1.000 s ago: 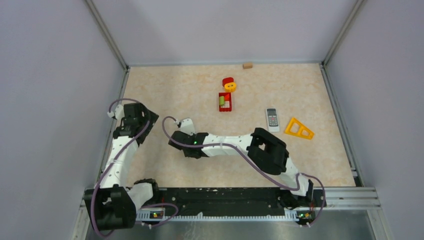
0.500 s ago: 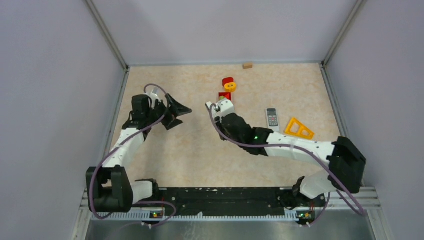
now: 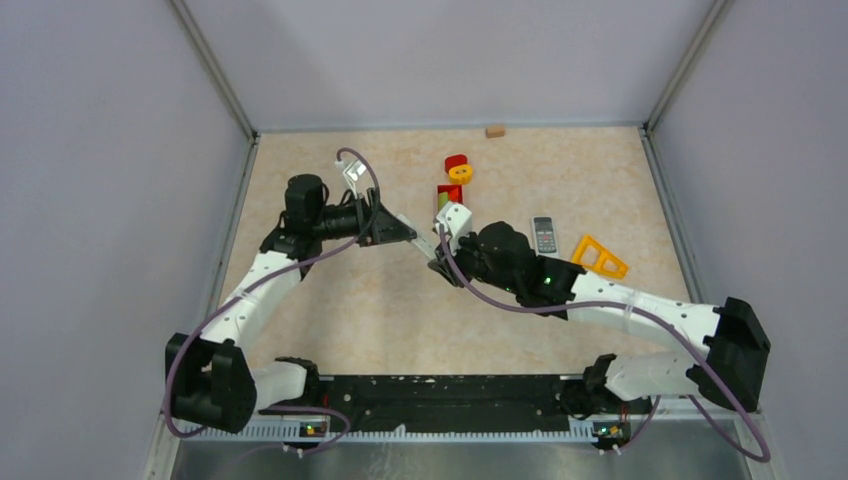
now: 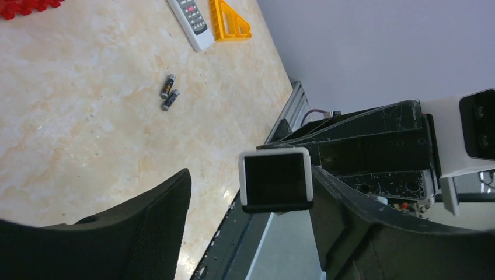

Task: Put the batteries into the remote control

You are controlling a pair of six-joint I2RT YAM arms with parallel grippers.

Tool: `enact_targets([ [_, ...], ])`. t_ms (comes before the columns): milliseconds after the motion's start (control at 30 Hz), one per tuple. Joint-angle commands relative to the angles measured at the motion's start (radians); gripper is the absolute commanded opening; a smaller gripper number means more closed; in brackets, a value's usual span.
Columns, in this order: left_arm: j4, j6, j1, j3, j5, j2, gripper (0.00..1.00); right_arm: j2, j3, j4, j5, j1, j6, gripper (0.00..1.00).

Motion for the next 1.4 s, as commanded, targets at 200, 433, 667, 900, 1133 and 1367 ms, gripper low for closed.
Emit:
enact_targets([
  [200,-0.033,0.052,-0.014,0.052,0.050,-0.042,0.56,-0.025,0.068,-0.035,-0.091,-0.005,-0.084,0.00],
  [433,-0.033,0.011,-0.016,0.058,0.104,-0.031,0.55,-0.014,0.070,-0.010,-0.040,-0.006,-0.083,0.00],
  [667,-0.042,-0.022,-0.016,0.075,0.127,-0.012,0.43,-0.006,0.074,0.001,-0.021,-0.005,-0.094,0.00],
  [900,-0.046,-0.037,-0.016,0.089,0.129,0.012,0.46,0.000,0.074,0.000,-0.047,-0.006,-0.106,0.00],
  [1133,-0.036,-0.047,-0.017,0.086,0.130,0.021,0.36,0.004,0.074,0.001,-0.049,-0.004,-0.110,0.00],
  [1367,-0.016,0.009,-0.017,0.086,0.120,0.007,0.00,-0.002,0.072,-0.022,-0.071,-0.005,-0.071,0.26],
])
